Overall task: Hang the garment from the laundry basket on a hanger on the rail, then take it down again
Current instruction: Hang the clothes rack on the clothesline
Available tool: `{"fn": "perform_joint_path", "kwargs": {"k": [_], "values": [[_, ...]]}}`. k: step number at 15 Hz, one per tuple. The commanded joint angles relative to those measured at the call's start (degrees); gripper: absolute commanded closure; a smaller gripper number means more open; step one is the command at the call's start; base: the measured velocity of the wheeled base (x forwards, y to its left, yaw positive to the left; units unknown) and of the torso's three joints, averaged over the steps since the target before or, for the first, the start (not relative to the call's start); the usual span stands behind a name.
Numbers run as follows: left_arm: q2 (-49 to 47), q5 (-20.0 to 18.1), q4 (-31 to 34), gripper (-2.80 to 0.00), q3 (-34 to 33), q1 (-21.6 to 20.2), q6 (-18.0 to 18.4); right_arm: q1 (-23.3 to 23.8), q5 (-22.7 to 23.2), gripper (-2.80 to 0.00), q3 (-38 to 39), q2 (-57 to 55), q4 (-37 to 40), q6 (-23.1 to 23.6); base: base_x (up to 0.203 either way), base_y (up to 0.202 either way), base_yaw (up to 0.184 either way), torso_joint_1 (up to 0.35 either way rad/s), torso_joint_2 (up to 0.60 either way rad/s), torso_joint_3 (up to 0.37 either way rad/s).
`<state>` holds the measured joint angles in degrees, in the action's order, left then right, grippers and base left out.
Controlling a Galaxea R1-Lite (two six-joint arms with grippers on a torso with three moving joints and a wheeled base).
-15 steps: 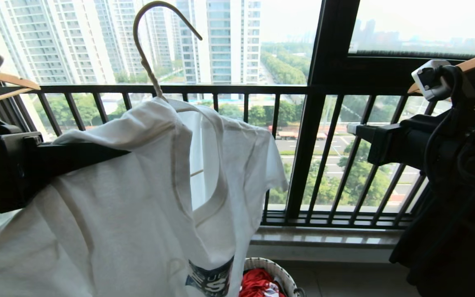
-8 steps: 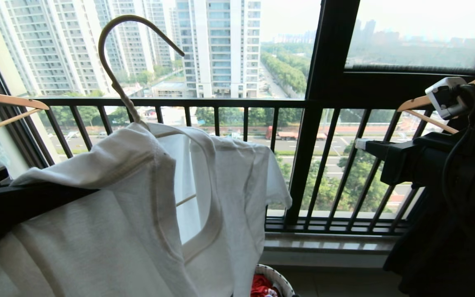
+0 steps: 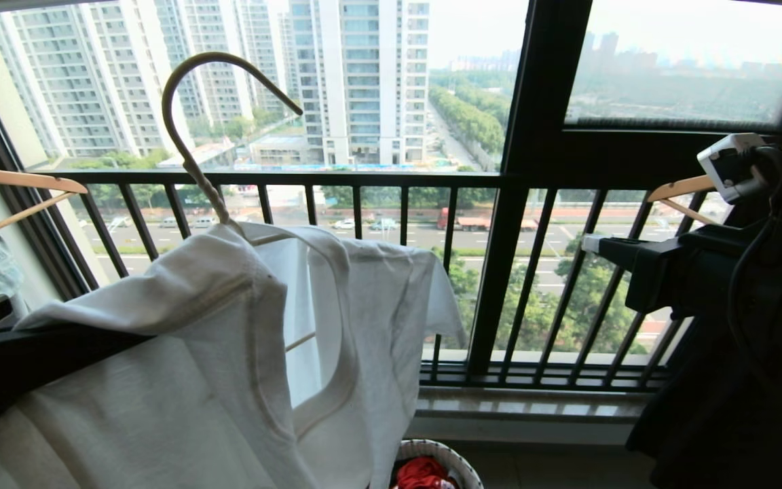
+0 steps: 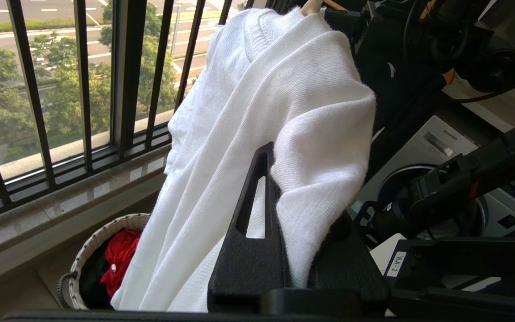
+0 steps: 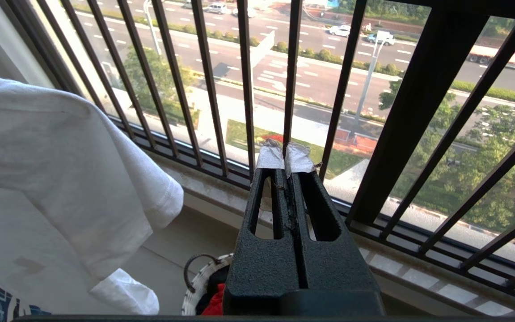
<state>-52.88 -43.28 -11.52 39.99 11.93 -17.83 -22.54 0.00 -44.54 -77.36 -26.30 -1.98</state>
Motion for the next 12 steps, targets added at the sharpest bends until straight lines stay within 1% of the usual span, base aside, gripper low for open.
{"fn": "perform_joint_path", "kwargs": {"k": [1, 12], "values": [[0.35, -0.32, -0.14, 0.00, 0.44, 0.02, -0.09, -0.05, 0.00, 0.00, -0.02, 0.02, -0.16, -0.04, 0.000, 0.000, 0.000, 0.000, 0.00, 0.000], [3.05, 0.03, -0.08, 0.00, 0.27, -0.07, -0.18, -0.29, 0.09, 0.00, -0.19, 1.34, -0.25, 0.47, 0.000, 0.000, 0.000, 0.000, 0.00, 0.000]]}}
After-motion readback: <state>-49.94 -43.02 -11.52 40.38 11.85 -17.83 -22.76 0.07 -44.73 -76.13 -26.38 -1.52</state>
